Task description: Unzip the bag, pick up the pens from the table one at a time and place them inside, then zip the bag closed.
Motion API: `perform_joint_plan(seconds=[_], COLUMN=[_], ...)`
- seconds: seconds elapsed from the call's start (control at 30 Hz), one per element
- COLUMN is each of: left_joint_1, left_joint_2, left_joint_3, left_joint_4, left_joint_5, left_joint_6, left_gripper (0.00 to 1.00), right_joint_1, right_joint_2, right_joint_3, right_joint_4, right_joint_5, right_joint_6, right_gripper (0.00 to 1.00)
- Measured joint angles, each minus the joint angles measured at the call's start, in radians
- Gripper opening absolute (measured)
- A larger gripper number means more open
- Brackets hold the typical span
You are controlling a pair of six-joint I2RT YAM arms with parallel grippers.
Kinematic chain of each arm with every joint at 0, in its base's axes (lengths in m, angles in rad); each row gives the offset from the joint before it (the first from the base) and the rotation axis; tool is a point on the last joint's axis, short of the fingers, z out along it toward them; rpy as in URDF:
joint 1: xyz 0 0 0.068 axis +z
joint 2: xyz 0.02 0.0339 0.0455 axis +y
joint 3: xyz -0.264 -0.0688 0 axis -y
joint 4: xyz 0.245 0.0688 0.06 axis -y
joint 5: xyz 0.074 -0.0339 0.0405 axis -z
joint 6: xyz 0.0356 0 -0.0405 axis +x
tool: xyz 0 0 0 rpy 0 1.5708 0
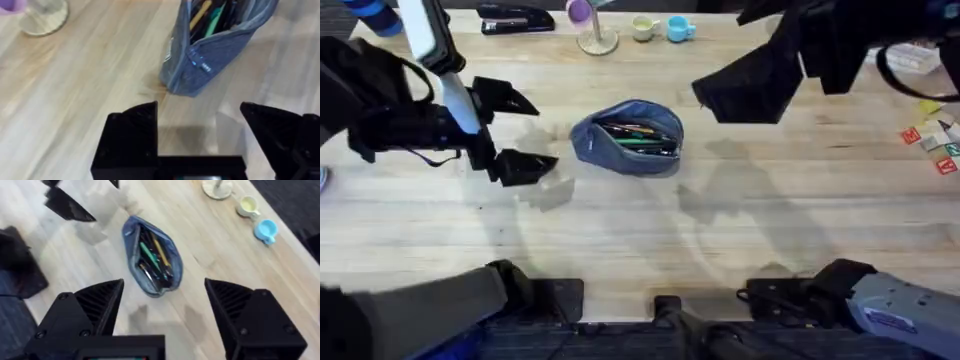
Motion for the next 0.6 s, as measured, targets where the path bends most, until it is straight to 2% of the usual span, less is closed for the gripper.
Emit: perform_joint_plan(seconds=[0.13,0.27,0.4,0.6], left_joint_1=[0.0,0.0,0.0,0.0], left_joint_2=[0.061,0.108,0.132,0.133], left_joint_3=[0.0,0.0,0.0,-0.001], left_joint_4=[-0.085,-0.116,-0.104,-0.102], left_joint_5=[0.029,0.033,0.018,-0.015], left_joint_6=[0.07,0.119,0.14,0.151], left_gripper=[0.994,0.994,0.994,0.994], right_joint_1=[0.0,0.0,0.0,0.0], right_joint_2=[0.0,0.0,0.001,0.047], right_joint_3=[0.0,0.0,0.0,0.0], right_joint_4=[-0.01,-0.023,-0.023,-0.024], right_joint_5=[-0.03,-0.04,-0.059,-0.205], right_joint_6=[0.043,0.069,0.138,0.281], right_gripper=[0.997,0.997,0.997,0.997])
